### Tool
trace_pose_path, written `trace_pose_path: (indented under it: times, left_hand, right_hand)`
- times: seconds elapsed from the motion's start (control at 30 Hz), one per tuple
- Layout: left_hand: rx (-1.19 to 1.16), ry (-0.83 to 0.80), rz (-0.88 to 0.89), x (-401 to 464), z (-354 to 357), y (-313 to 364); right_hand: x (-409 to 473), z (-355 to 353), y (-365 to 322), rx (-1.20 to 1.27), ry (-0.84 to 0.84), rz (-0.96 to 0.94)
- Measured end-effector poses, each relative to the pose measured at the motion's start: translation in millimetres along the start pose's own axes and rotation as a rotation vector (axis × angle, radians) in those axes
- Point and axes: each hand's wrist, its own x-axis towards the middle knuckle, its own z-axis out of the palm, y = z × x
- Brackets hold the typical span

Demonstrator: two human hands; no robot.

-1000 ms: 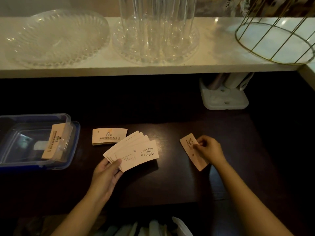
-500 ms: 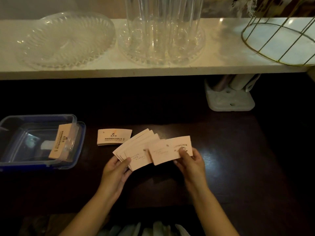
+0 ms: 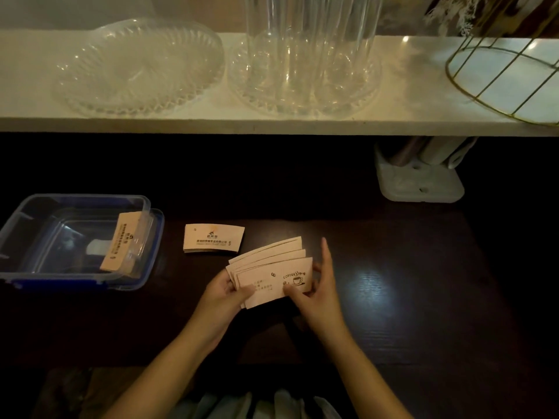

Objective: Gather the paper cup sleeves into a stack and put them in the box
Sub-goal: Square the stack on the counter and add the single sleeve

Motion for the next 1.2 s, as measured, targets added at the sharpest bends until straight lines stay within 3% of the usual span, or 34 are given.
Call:
trace_pose_path:
  times: [0.1, 0.2, 0.4, 0.57, 0.93, 1.1, 1.2]
  left_hand:
    - [0.063, -0.067, 0.021, -0.6, -4.7, 0.9]
    - [0.091, -0.097, 0.036, 2.6, -1.8, -0.1]
    - [0.032, 0.279, 0.091, 18.7, 21.4, -24.3]
    - [0.147, 0.320, 0.143, 30.6, 31.3, -47.7]
    - [0.209, 0.217, 0.220, 28.4, 22.6, -64.6]
    - [0.207, 0.199, 0.090, 29.6, 19.4, -59.7]
    - [0.011, 0.291, -0.046, 21.4, 30.3, -50.9]
  right_hand:
    - [4.6, -8.8, -2.8, -0.287, -0.142, -0.160]
    - [6.0, -12.1, -3.0, -0.386, -0.169, -0.221]
    - [-7.7, 2.8, 16.4, -0.597, -0.058, -0.324]
    - [-12.1, 3.2, 37.2, -0.655, -0.022, -0.218]
    - [-19.9, 1.1, 51.7, -0.620, -0.009, -0.275]
    - [-16.4, -10.8, 48.1, -0.647, -0.050, -0.319]
    - [-13.1, -11.8, 37.8, -0.638, 0.007, -0.360]
